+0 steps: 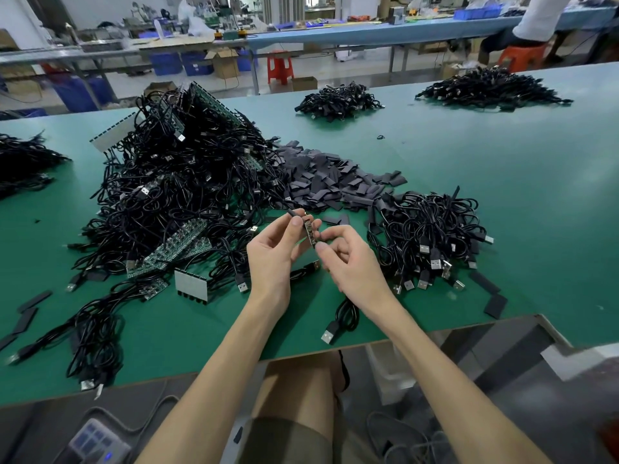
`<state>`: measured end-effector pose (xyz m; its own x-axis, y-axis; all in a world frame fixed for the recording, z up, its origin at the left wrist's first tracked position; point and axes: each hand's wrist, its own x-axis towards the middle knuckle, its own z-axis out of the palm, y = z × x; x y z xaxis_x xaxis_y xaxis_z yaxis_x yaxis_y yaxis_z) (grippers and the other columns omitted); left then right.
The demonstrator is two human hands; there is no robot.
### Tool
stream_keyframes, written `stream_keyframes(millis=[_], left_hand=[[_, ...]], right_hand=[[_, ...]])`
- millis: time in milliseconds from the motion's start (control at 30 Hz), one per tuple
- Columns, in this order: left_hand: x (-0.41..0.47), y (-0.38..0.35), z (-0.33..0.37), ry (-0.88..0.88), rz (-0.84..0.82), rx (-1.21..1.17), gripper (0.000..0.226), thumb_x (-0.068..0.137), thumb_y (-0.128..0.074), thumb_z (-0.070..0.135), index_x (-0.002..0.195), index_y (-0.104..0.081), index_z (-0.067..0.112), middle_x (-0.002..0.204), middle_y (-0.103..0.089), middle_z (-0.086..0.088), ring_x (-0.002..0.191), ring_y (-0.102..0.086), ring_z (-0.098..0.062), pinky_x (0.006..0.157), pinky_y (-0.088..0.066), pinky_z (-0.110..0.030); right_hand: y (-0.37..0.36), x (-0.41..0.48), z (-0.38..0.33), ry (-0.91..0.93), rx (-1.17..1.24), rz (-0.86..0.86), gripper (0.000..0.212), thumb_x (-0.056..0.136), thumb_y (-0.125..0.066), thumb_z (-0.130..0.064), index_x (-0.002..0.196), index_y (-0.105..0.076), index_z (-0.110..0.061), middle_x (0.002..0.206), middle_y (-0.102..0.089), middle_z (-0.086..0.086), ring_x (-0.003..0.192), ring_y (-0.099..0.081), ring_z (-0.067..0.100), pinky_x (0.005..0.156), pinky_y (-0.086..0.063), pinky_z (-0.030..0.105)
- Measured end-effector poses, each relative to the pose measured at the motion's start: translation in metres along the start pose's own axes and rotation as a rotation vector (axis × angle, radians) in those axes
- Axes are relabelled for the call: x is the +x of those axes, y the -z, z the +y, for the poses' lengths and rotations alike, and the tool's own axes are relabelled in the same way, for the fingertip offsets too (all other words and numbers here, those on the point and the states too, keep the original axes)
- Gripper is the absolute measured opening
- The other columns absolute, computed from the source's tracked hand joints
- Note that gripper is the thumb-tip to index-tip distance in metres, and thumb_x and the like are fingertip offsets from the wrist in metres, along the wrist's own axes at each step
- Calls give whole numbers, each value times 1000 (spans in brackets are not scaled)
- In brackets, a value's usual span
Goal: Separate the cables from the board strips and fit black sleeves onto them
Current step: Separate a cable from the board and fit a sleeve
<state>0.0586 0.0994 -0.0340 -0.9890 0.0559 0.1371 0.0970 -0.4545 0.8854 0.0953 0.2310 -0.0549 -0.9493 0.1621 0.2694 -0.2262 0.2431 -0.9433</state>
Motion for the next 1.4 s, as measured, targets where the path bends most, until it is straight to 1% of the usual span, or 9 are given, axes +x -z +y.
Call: stream_keyframes(millis=[133, 233, 400, 567, 767, 900, 1033, 1200, 1400], left_hand=[[-2, -1, -1, 6, -30, 55, 23, 99, -64, 9, 118, -69, -3, 108, -76, -17, 104, -74, -30, 81, -60, -31], [-3, -1, -2, -15, -60, 112, 21, 99, -65, 10, 116, -72, 0, 106, -77, -14, 101, -74, -26, 79, -59, -29], [-2, 0, -2, -34, -41, 152, 20, 98, -67, 13, 114, -75, 4, 102, -78, -9, 96, -73, -17, 80, -58, -26], [0, 2, -3, -37, -33, 152, 23, 97, -67, 12, 116, -73, 0, 108, -76, -15, 104, -74, -27, 85, -60, -34], [3, 5, 0, -2, 3, 8, 26, 101, -61, 13, 119, -68, -4, 116, -73, -22, 107, -72, -35, 86, -59, -34], [4, 7, 0, 2, -27, 11, 25, 100, -65, 15, 118, -70, -1, 114, -74, -19, 108, -72, -34, 90, -58, -35], [2, 5, -2, -31, -71, 60, 26, 99, -66, 15, 118, -70, -3, 112, -75, -18, 107, -73, -35, 90, -59, -37], [3, 6, -1, -35, -30, 29, 27, 101, -63, 13, 120, -67, -6, 115, -73, -22, 108, -71, -37, 87, -59, -36], [2, 6, 0, -31, -21, 9, 27, 101, -63, 11, 120, -66, -7, 116, -72, -24, 110, -70, -40, 91, -59, -41]], right_hand=[[-1, 0, 2, 41, -107, 40, 30, 90, -75, -43, 102, -55, -26, 68, -44, -7, 59, -42, 5, 59, -38, 24], [-3, -1, 1, 107, -176, 99, 24, 96, -67, -44, 103, -53, -25, 67, -52, 1, 58, -48, 11, 59, -45, 30], [-3, -4, -3, 196, -276, 109, 12, 104, -57, -37, 103, -48, -29, 63, -54, -1, 53, -48, 11, 53, -39, 27], [-6, -5, -3, 260, -412, 100, 4, 107, -49, -28, 108, -49, -24, 75, -57, -14, 60, -49, 9, 58, -43, 36], [-5, -6, -1, 215, -352, 97, 7, 104, -54, -22, 98, -54, -19, 78, -66, -1, 62, -60, 18, 61, -51, 47], [-6, -5, 0, 237, -345, 103, 11, 101, -60, -18, 93, -53, -18, 79, -66, -2, 70, -63, 17, 64, -53, 42], [-6, -5, 1, 253, -328, 173, 15, 99, -64, -15, 90, -53, -20, 74, -58, -12, 58, -52, 8, 53, -39, 20], [-6, -7, 0, 283, -332, 175, 13, 100, -62, -17, 92, -53, -20, 81, -61, -7, 65, -56, 16, 60, -45, 32], [-5, -7, -1, 269, -304, 222, 14, 98, -64, -14, 90, -55, -19, 82, -63, -5, 67, -55, 14, 60, -45, 26]])
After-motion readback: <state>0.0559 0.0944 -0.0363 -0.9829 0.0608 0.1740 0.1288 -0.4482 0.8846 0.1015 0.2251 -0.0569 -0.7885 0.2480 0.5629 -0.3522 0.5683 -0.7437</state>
